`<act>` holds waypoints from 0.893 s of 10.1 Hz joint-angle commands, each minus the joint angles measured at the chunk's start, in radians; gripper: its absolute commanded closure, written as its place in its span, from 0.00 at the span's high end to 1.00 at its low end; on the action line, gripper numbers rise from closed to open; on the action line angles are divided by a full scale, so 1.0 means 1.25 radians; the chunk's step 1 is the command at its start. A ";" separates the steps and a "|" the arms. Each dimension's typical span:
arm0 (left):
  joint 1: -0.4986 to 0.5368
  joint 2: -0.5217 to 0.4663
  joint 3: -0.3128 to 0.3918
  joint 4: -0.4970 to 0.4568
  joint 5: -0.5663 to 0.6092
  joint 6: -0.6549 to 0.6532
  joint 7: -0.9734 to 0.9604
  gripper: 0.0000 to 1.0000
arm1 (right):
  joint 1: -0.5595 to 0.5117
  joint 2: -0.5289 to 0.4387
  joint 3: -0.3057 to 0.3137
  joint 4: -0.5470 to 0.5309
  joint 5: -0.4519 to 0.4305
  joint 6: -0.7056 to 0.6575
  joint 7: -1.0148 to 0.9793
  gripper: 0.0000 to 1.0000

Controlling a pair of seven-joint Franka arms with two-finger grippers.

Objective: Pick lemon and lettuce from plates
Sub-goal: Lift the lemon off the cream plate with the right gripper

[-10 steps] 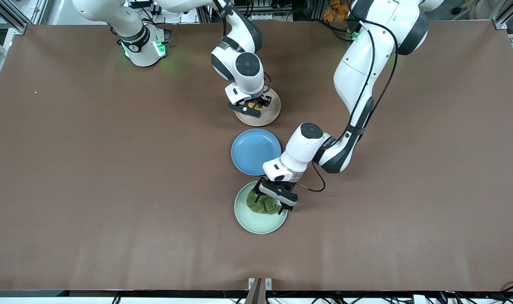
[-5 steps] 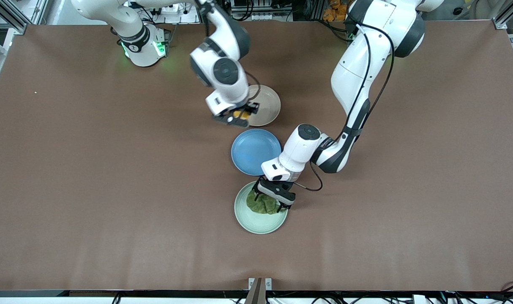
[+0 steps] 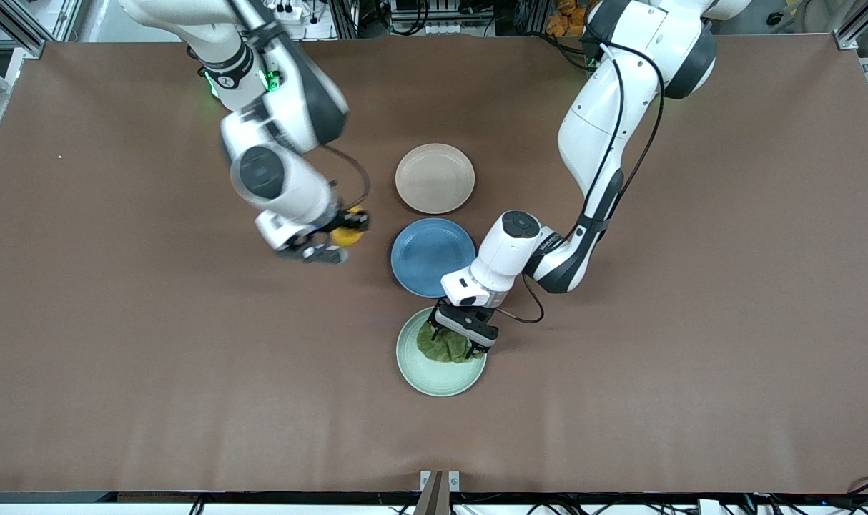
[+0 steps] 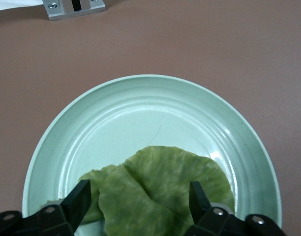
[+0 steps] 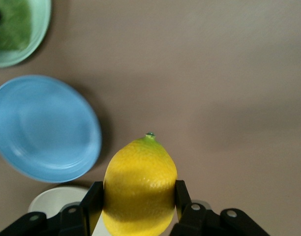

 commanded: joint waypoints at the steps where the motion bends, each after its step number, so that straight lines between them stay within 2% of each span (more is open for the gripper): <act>1: -0.007 0.013 0.009 0.020 0.016 0.006 -0.002 0.76 | -0.122 -0.006 0.012 0.012 0.010 -0.025 -0.153 0.00; 3: -0.007 0.012 0.010 0.016 0.018 0.004 0.000 0.64 | -0.199 0.009 0.011 0.023 0.002 -0.019 -0.239 0.00; 4: -0.007 0.012 0.010 0.016 0.018 0.003 0.002 0.51 | -0.224 0.019 0.011 0.022 -0.019 -0.019 -0.241 0.00; 7: -0.006 0.012 0.022 0.012 0.021 -0.001 0.038 0.26 | -0.269 0.075 0.006 0.002 -0.067 0.002 -0.231 0.00; 9: -0.006 0.009 0.032 0.007 0.022 -0.002 0.051 0.17 | -0.276 0.098 0.001 -0.021 -0.068 0.041 -0.224 0.00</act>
